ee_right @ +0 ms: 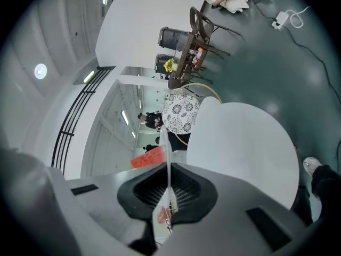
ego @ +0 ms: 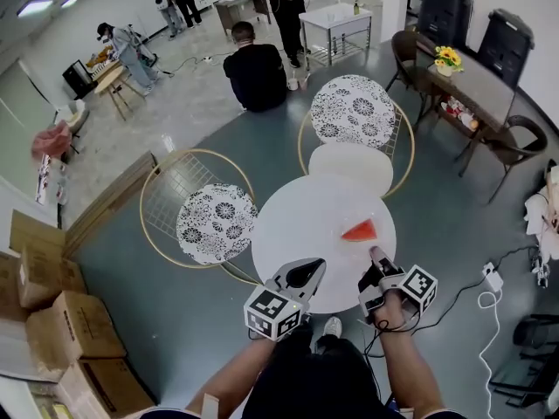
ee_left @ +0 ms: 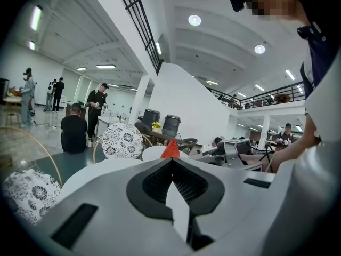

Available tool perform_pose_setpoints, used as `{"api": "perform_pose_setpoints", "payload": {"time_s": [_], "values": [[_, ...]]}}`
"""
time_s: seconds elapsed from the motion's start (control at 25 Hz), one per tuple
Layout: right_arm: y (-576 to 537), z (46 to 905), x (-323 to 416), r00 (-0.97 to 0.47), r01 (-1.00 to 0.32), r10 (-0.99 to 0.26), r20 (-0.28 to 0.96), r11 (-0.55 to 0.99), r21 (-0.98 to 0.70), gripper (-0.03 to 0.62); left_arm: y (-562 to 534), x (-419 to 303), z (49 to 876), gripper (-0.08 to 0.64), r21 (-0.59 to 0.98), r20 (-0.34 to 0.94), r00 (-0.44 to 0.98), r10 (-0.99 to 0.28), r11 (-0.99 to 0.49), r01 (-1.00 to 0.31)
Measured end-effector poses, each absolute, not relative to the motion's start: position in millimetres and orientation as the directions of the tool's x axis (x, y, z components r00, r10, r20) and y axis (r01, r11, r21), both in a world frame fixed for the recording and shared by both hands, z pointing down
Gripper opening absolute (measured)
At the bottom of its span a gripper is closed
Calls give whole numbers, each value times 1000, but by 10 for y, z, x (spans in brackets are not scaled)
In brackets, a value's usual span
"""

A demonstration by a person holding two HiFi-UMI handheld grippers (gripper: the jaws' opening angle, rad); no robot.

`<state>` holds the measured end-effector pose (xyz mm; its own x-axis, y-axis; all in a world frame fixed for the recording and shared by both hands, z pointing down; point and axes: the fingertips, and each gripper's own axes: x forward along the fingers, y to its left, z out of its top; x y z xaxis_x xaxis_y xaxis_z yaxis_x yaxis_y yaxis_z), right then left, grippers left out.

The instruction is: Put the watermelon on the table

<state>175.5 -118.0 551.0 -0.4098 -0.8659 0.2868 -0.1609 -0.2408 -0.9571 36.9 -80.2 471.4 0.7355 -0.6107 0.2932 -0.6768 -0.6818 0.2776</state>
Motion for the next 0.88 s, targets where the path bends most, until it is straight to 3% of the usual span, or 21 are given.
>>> {"api": "perform_pose_setpoints", "payload": {"time_s": [0.88], "values": [[-1624,5782,1594,-368,-163,-871,327,-286,-944,11,-1390,314,4977,3,310,298,789,-538,-727,-613]]}}
